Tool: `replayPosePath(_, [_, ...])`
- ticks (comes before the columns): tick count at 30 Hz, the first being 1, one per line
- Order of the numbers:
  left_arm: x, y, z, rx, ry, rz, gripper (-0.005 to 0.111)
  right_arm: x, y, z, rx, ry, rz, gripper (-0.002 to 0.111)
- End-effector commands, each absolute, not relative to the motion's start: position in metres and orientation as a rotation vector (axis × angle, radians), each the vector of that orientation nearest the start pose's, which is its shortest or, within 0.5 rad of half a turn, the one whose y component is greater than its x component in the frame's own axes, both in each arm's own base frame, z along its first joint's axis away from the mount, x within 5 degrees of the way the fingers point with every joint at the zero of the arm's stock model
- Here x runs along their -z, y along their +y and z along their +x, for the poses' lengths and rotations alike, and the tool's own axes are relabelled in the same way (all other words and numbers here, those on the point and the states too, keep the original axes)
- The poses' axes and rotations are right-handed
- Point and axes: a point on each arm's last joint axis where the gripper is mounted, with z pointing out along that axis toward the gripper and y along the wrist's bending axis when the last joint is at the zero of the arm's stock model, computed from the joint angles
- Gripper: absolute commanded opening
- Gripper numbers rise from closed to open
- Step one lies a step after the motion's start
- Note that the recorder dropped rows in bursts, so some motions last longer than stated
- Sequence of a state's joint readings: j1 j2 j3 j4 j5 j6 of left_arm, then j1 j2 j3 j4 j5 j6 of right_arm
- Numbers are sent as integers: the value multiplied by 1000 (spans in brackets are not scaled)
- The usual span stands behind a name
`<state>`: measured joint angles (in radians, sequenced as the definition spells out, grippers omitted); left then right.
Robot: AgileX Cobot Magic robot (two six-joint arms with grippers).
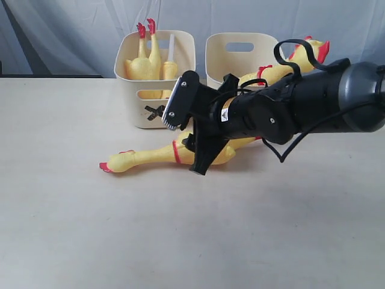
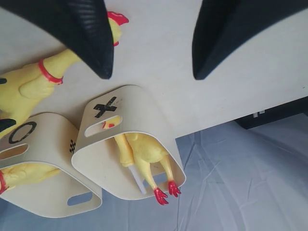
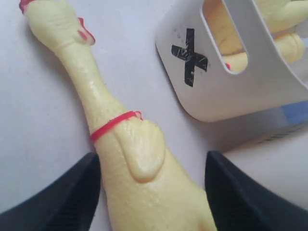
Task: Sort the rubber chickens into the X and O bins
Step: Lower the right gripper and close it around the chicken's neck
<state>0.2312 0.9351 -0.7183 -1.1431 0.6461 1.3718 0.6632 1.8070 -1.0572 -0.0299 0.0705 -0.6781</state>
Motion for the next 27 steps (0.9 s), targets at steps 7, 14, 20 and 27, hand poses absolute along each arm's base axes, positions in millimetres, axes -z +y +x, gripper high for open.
replayPosePath(7, [-330,-8,189,246,1888,447,49,-190,233,302,87,1713,-1544,75])
replayPosePath(14, [-330,-8,189,248,1889,449,49,-167,235,305,116,1715,-1641,94])
replayPosePath(20, [-330,-8,189,248,1889,449,49,-146,239,307,149,1672,-1747,104])
replayPosePath(27, [-330,-8,189,248,1889,449,49,-141,252,320,173,1610,-1775,104])
